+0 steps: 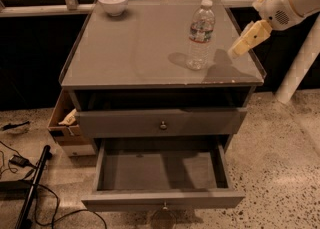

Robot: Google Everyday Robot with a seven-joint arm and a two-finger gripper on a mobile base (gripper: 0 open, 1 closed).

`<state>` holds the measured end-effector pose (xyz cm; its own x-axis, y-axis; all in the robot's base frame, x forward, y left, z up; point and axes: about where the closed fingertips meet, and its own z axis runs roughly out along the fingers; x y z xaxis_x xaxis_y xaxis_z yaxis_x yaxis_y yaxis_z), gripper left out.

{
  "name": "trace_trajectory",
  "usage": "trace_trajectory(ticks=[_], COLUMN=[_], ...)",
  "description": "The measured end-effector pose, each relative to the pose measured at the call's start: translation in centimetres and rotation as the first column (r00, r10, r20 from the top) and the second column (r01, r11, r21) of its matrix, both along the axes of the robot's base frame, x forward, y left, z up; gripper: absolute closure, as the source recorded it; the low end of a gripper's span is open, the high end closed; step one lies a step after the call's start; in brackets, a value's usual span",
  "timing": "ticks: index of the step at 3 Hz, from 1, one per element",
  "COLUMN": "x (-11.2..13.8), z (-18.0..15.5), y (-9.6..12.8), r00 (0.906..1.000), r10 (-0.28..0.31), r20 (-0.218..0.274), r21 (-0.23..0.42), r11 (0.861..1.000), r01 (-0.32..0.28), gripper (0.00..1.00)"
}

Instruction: Place water bottle into middle drawer

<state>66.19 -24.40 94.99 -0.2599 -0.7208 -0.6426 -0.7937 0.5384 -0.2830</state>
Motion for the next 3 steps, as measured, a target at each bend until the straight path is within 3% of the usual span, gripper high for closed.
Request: trace_trajectory(ticks=[1,3], x=[2.69,3.07], z=[-0.95,-1.76], y=[1.18,0.95], r00=[0.9999,0.9997], r10=[0.015,0.007], r20=[-0.003,-0.023], r21=[0.060,0.088], r11=[0.998,0.996], r01=[-0.015,-0.005], gripper=[0.00,0.00])
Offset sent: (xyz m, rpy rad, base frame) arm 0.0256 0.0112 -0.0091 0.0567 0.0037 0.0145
